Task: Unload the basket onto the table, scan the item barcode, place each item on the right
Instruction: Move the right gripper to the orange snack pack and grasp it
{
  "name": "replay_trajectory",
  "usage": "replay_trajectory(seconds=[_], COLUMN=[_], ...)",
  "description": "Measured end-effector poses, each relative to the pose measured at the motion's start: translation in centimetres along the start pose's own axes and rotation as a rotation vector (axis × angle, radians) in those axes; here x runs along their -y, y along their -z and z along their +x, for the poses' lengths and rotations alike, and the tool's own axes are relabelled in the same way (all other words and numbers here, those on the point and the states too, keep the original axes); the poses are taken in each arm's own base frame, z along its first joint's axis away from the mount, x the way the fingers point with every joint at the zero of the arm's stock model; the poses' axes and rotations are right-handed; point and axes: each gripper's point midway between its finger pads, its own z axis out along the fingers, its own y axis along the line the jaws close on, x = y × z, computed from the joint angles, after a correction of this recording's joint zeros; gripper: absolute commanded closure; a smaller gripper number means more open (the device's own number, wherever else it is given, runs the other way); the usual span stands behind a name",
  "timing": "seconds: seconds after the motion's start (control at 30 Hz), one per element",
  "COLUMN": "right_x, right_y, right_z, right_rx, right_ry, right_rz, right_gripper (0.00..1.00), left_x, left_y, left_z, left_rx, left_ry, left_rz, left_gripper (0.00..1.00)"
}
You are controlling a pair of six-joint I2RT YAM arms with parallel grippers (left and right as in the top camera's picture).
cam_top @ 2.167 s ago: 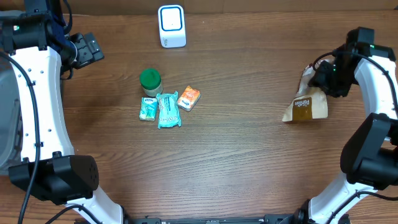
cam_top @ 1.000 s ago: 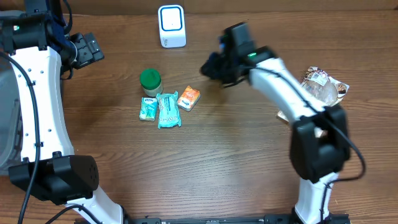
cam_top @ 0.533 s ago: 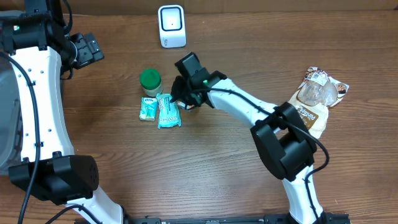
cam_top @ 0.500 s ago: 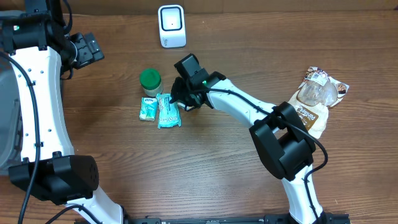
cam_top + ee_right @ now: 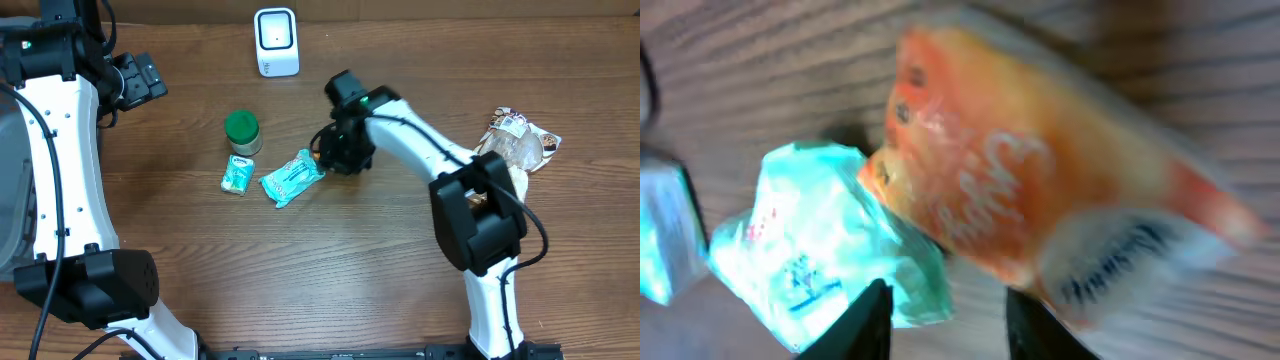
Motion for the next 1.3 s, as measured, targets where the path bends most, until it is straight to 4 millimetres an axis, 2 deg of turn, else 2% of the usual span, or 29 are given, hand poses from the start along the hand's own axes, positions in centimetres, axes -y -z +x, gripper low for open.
replay_trajectory(seconds=[0.13,0.3,0.37,0.47,0.57,0.67,0.83,1.07,1.2,1.27,1.3], right_x=[0.0,-0.5,0.0,0.3,0.3,1.3,3.1,3.7,4.1,4.0,4.0], right_y=[3.7,7.7,8.0,8.1,7.4,5.2,1.9,0.2,-0.7,-0.9,-0.9], right_z=[-1.0,-4.0,-4.8,-5.5,-5.9,-6.0,-5.0,-4.0,-3.2,-2.9,-2.8], right_rx=[-0.01,0.115,0.143,0.175,0.181,0.138,0.041,0.006,-0.017,-0.027,-0.03], right_ry=[0.071,0.228,0.292,0.432,0.551,0.591,0.57,0.562,0.547,0.532,0.527], right_rz=[-0.042,-0.094,-0.089,-0.071,-0.058,-0.044,-0.048,-0.09,-0.107,-0.123,-0.126], right_gripper=[0.48,0.44,0.53,0.6,0.72,0.82,0.8,0.72,0.72,0.8,0.92], left_x=[0.0,0.0,0.0,0.0,0.0,0.0,0.0,0.0,0.0,0.0,0.0], left_y=[0.0,0.0,0.0,0.0,0.0,0.0,0.0,0.0,0.0,0.0,0.0], left_z=[0.0,0.0,0.0,0.0,0.0,0.0,0.0,0.0,0.0,0.0,0.0], left_rx=[0.0,0.0,0.0,0.0,0.0,0.0,0.0,0.0,0.0,0.0,0.0], left_ry=[0.0,0.0,0.0,0.0,0.0,0.0,0.0,0.0,0.0,0.0,0.0], left_rz=[0.0,0.0,0.0,0.0,0.0,0.0,0.0,0.0,0.0,0.0,0.0], left_gripper=[0.01,0.0,0.01,0.0,0.0,0.01,0.0,0.0,0.0,0.0,0.01])
